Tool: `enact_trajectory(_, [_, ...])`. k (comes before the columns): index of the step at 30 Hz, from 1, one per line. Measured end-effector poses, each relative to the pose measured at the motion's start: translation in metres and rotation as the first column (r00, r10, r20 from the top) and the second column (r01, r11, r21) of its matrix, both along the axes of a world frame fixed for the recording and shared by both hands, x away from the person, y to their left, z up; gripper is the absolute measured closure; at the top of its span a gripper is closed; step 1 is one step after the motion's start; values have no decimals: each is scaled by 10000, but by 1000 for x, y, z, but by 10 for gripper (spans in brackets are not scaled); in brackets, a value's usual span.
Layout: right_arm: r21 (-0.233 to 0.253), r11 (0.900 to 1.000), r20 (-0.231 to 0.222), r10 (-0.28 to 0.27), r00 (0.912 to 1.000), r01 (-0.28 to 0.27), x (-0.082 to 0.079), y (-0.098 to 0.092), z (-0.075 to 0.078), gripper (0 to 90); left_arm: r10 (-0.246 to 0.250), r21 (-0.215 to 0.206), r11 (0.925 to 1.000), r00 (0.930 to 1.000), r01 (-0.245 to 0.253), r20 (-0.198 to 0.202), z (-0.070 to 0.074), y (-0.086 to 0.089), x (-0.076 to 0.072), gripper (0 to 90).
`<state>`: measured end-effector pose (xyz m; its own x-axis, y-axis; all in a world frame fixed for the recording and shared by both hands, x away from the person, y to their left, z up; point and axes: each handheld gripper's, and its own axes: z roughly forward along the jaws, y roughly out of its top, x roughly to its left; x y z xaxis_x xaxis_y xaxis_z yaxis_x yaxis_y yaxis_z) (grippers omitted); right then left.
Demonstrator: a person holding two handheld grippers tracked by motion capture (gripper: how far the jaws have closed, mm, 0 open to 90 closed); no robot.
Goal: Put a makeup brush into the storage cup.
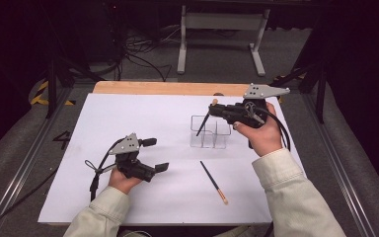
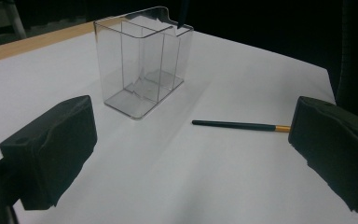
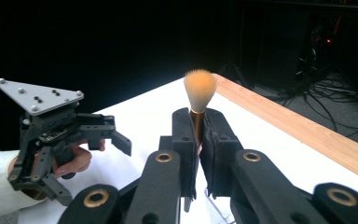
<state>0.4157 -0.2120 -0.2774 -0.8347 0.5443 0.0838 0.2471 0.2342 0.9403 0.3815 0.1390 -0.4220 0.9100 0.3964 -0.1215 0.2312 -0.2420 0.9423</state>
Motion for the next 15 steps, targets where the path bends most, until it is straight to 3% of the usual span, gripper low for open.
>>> enact_trajectory(15, [-238, 9979, -21, -596, 9982, 595, 18, -5, 9, 844, -69, -6, 10000, 10000, 69, 3, 0, -1, 0, 22])
